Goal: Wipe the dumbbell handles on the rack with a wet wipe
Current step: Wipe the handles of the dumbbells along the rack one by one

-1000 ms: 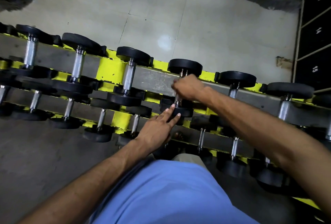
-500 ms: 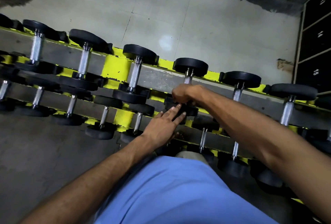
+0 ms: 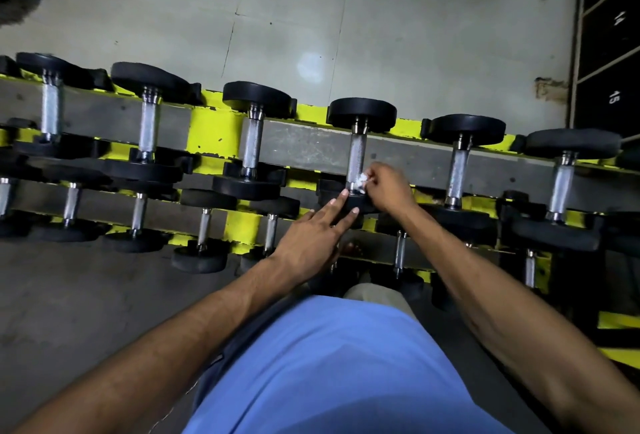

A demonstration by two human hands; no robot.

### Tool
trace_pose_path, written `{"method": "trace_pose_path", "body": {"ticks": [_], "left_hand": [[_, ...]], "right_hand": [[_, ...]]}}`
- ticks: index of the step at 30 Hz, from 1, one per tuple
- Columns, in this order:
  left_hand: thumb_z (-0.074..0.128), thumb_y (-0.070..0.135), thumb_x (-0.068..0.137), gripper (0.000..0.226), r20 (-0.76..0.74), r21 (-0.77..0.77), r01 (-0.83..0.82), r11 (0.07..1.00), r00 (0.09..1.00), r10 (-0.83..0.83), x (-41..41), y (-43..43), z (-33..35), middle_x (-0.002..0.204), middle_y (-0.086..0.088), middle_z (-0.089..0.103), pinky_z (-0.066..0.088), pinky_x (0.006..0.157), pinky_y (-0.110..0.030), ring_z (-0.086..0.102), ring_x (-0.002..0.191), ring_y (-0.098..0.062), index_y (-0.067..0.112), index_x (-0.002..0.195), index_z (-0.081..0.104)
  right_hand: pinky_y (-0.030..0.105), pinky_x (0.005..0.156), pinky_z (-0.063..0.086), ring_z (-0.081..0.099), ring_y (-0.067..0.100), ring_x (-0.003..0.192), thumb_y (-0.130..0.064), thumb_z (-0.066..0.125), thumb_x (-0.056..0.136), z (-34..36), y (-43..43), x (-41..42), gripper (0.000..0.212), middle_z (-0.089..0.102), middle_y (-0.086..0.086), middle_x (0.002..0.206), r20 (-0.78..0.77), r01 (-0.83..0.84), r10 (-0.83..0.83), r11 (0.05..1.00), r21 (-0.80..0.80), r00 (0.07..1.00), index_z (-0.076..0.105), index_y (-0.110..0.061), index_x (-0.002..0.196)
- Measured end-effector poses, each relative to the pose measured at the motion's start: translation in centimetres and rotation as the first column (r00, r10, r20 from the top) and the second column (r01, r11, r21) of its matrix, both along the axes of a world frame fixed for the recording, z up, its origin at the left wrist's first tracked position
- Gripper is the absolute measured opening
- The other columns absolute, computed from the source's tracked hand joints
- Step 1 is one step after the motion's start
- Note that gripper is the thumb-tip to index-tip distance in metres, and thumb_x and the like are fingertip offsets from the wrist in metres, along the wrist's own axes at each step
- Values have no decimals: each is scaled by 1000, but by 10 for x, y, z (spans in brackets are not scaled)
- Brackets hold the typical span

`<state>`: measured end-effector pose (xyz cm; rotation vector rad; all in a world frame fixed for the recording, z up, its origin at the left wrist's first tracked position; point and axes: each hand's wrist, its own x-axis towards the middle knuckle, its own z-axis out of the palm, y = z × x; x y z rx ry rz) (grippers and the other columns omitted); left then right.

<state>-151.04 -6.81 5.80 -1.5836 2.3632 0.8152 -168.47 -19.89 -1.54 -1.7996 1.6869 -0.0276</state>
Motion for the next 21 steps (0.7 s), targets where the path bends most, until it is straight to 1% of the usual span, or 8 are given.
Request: {"method": "trace_pose_path", "body": {"ticks": [3,5,8,10,12,16,19,21], "left_hand": [[55,22,104,82,11,-12,2,1000,1000,-2,1,1,-3,173,-10,-20,30,126,-45,14,161,-26,24,169,6],[59,17,101,87,16,-29,15,999,1000,-14,2,1,-5,173,-11,-20,31,125,-45,15,161,-26,25,169,6],[57,14,101,86,39,-32,45,998,998,-44,3,1,-3,173,-11,-21,30,126,-43,14,161,-25,25,169,4],[55,14,103,86,61,-30,60,998,996,-58,2,-1,-1,173,-10,-23,29,126,-42,11,162,-24,25,169,1],[54,15,104,85,72,-25,61,998,996,-59,1,-3,-1,172,-10,-25,27,126,-43,10,162,-23,25,168,-1],[54,14,104,85,58,-25,59,998,997,-57,3,-3,-4,173,-8,-24,27,127,-43,10,162,-22,26,169,1],[58,13,101,89,38,-45,61,997,998,-59,5,-3,-11,173,-10,-23,30,125,-44,11,162,-22,26,169,2],[60,15,101,89,27,-46,52,998,998,-51,5,-2,-14,173,-10,-21,33,124,-45,12,162,-23,25,169,4]], "right_hand": [[30,63,47,59,20,66,1,56,89,-7,-13,9,20,66,2,67,241,252,-330,919,303,913,66,-12,77],[29,57,53,59,17,61,7,47,93,-3,-24,14,30,64,2,64,385,351,-589,771,531,710,63,-13,77],[35,64,59,67,21,69,-3,32,101,-4,-43,24,31,69,11,82,422,264,-845,511,818,329,61,-8,94],[38,70,58,64,22,68,-10,28,102,-9,-57,36,35,70,14,78,399,161,-914,406,900,71,62,-5,98],[38,71,57,63,20,64,-21,35,102,-12,-70,43,32,69,13,75,381,120,-923,373,920,-58,63,-7,94],[32,63,57,69,21,63,-14,34,102,-13,-74,45,30,74,12,81,422,201,-903,399,894,-82,63,-7,100],[35,64,54,65,22,67,2,50,94,-19,-62,47,19,70,9,78,560,520,-826,450,726,-66,62,-12,93],[37,70,53,62,18,73,-5,66,88,-20,-49,44,12,69,2,82,692,714,-672,618,329,263,64,-17,87]]}}
